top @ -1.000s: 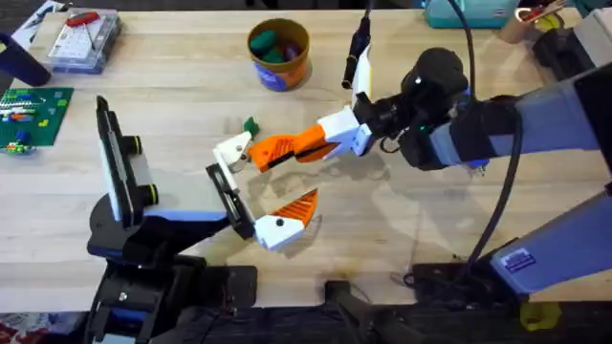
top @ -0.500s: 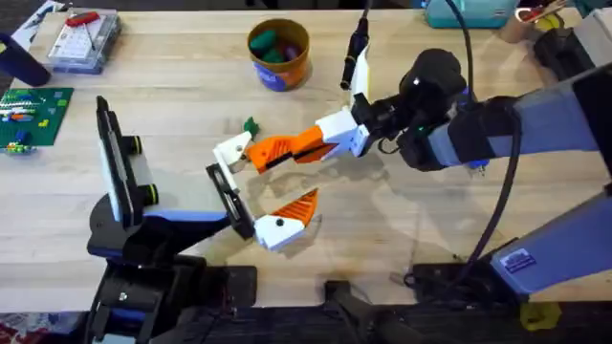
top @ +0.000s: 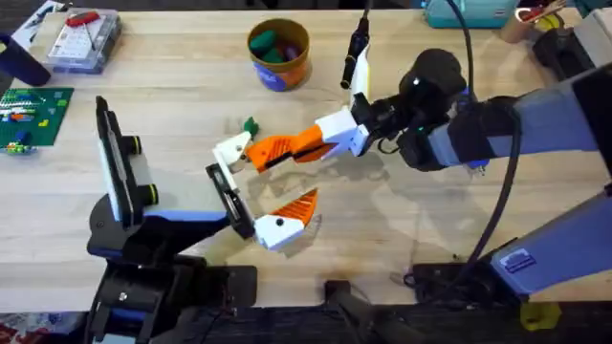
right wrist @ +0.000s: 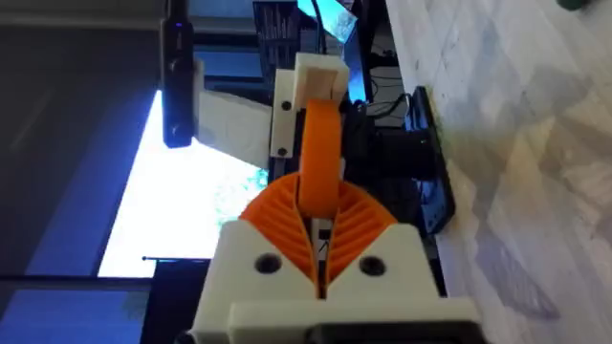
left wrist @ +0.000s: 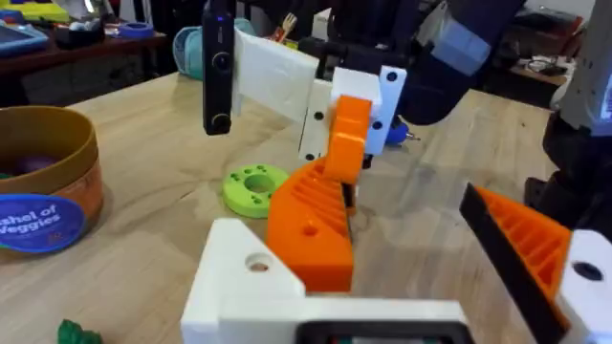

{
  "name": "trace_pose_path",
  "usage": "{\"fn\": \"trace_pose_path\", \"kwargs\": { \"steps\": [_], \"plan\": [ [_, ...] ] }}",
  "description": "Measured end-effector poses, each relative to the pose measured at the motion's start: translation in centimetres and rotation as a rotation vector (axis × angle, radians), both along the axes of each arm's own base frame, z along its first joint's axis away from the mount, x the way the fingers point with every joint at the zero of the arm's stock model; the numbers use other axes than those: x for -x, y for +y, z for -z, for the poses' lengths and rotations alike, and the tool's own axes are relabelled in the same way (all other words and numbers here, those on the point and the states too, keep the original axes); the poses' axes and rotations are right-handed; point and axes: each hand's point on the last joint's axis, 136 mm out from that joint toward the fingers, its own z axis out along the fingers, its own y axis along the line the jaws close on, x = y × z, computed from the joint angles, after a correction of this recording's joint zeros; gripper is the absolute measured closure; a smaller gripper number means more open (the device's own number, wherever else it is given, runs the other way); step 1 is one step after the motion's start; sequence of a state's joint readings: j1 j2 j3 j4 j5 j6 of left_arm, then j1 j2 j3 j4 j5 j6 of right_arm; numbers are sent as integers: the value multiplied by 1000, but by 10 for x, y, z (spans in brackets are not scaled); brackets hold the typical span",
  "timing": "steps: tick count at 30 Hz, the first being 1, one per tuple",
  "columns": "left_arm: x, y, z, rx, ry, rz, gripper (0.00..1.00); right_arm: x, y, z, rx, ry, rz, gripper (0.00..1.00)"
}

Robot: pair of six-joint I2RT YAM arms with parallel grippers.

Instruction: Pick up the gripper from the table and insert it into the empty holder that is missing its gripper. Then pick up a screw, insert it into the mounting hole, and use the screwdriver to tighten it. Finally, clean up the table by picking up the vegetable and placing it into the bucket.

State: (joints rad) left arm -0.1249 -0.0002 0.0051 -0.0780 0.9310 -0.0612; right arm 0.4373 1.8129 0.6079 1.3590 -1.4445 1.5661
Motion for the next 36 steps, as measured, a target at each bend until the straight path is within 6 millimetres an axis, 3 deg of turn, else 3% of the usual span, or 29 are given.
{"fn": "trace_pose_path", "kwargs": {
  "steps": [36],
  "plan": [
    [0,0,0,0,0,0,14,4,8,-4,-13,-24,-12,986]
  ]
}}
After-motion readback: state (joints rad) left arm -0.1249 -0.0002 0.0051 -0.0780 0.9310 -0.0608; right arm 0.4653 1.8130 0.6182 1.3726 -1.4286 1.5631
